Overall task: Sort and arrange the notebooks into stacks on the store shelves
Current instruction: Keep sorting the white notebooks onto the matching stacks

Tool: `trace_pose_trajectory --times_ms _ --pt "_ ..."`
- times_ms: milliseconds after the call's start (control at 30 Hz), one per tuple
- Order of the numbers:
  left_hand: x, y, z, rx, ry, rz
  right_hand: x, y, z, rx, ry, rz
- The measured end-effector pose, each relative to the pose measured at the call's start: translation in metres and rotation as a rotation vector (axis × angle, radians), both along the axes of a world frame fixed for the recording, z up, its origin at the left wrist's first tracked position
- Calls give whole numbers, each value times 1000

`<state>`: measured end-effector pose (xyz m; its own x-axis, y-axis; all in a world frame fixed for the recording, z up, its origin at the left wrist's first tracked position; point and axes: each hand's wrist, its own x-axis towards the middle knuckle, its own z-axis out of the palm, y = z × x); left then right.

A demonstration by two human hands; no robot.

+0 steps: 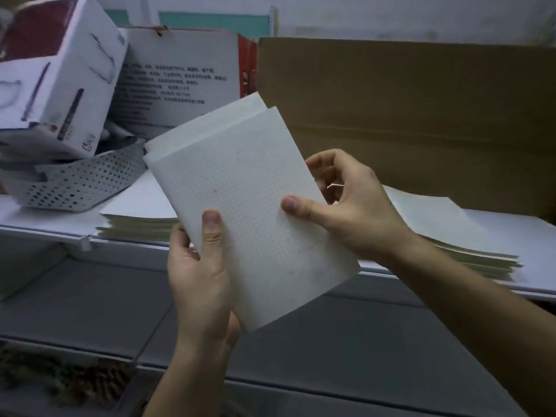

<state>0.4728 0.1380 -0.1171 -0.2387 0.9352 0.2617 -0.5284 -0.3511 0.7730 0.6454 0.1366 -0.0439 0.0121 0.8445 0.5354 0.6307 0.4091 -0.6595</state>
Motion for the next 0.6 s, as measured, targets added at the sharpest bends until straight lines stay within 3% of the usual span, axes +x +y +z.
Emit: trace_pose_trajectory --times_ms 167,333,500,600 --pt "-57 11 1 -48 -46 138 -61 27 7 68 45 158" --pt "-117 23 -3 -56 -88 276 -119 56 11 -20 204 247" --pt "-174 27 -7 -48 -56 430 -144 111 26 -203 459 91" --pt "-200 33 -12 -42 -22 536 -142 155 25 -377 465 -21"
